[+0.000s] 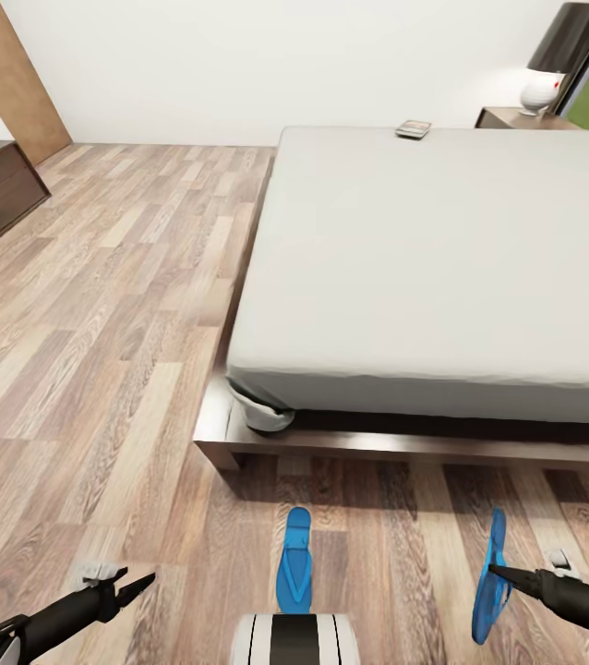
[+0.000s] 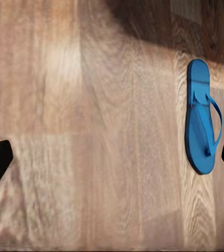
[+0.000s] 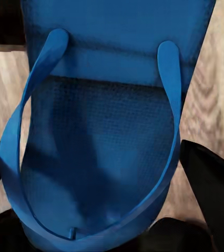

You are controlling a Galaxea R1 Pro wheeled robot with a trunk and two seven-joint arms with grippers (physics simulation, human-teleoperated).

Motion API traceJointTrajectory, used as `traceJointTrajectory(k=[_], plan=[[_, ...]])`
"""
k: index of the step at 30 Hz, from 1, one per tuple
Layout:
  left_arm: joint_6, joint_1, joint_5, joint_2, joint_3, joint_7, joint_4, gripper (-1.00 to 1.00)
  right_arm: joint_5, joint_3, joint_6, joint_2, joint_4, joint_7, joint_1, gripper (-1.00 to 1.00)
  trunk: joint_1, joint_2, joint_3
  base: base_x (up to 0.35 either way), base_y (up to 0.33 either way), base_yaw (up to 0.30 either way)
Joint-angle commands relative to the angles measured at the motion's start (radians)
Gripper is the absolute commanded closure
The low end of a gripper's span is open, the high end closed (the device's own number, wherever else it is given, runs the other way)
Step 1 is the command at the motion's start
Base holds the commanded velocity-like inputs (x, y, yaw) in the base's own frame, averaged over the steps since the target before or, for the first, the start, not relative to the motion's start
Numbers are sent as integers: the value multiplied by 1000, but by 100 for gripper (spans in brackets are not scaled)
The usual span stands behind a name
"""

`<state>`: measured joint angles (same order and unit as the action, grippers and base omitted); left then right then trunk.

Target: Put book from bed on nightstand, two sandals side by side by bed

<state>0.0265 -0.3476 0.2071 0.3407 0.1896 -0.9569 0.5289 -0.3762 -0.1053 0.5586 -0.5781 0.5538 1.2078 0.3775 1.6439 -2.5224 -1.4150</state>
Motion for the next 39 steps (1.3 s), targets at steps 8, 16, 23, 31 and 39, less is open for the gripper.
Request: traceJointTrajectory(k=[8,16,23,31,39], plan=[[3,-1,3,0,1,-3,-1,-100,1,1,10,1,63,-297,0,100,0,0,-1,-89,263,0],[3,-1,3,0,1,-5,-1,-100,10,6,12,1,133,-519,0,100,0,0,-1,-73,255,0],[3,-1,4,0,1,-4,-1,-100,55,5,12,1,136,-787,0,100,0,0,-1,70,267,0],[3,-1,4,0,2,-2,-2,-100,59,6,12,3,136,-934,0,100,0,0,-1,144,285,0],[1,1,5,0,2,-2,-2,-100,59,7,11,2,137,-931,0,100,0,0,-1,40,92,0]])
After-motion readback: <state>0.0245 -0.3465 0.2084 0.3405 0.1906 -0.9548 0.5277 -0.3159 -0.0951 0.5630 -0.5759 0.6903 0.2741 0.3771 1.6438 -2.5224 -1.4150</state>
